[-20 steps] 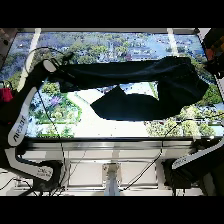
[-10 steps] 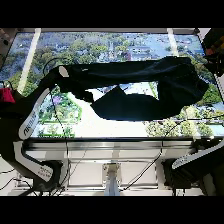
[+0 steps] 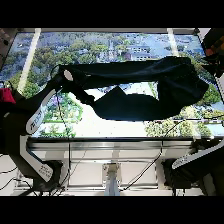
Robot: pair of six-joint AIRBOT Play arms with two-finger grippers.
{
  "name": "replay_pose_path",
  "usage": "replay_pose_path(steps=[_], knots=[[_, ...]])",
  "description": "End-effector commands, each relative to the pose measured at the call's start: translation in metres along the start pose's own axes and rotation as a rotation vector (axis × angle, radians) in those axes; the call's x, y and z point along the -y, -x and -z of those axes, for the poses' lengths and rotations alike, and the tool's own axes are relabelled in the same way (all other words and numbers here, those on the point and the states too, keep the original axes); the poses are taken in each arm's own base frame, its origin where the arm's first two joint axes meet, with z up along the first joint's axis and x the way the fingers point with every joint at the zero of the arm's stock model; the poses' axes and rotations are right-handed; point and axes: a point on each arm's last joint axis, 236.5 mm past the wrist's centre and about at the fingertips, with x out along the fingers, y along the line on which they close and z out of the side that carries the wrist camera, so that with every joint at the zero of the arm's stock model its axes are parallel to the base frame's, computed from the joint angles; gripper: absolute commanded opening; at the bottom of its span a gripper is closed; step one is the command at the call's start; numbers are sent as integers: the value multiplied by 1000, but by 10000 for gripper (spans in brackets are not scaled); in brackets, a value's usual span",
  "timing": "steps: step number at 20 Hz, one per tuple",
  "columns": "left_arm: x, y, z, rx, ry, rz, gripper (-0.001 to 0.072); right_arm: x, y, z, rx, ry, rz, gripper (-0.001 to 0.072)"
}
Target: Fold the clothes and pants, and hang the long-sleeved shirts on hangers.
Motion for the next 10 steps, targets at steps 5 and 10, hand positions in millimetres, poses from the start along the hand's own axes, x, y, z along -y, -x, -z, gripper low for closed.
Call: replay_pose_path(steps=[5, 10], knots=[[-4, 54, -2, 69, 107, -149, 22, 36, 4, 4, -18, 17, 151, 449], [-53, 162, 44, 111, 307, -567, 23, 113, 39, 2, 2, -66, 439, 449]])
